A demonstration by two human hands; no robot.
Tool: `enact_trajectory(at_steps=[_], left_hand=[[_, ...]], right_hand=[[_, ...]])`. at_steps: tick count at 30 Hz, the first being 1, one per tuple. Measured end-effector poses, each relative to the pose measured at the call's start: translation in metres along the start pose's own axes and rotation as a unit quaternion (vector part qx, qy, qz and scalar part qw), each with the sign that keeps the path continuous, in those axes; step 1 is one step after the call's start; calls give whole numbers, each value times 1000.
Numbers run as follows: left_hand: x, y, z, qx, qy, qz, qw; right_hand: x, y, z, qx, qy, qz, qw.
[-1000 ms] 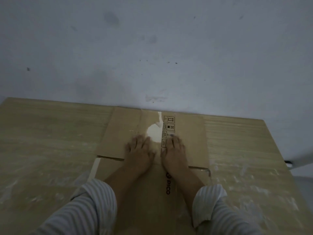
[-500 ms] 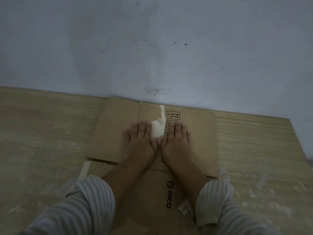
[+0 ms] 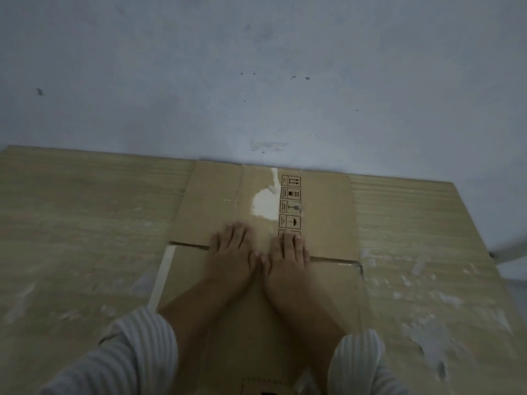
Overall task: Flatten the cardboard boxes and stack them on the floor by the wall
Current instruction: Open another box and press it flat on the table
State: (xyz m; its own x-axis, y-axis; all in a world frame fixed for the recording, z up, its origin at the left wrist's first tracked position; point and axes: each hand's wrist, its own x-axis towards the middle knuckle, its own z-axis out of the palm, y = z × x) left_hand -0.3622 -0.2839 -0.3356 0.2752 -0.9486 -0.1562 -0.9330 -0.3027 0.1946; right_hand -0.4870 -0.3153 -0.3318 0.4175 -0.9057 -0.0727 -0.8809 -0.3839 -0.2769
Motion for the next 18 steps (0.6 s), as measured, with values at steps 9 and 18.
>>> enact_trajectory(at_steps=[9,18], left_hand=[[-29,-2,15,-11,16,3,1000],[-40,-3,-5,-31,-41,9,999]], right_hand=[[-24,-4,18,-62,43,3,997],[-30,-2,8,5,-48,8,999]])
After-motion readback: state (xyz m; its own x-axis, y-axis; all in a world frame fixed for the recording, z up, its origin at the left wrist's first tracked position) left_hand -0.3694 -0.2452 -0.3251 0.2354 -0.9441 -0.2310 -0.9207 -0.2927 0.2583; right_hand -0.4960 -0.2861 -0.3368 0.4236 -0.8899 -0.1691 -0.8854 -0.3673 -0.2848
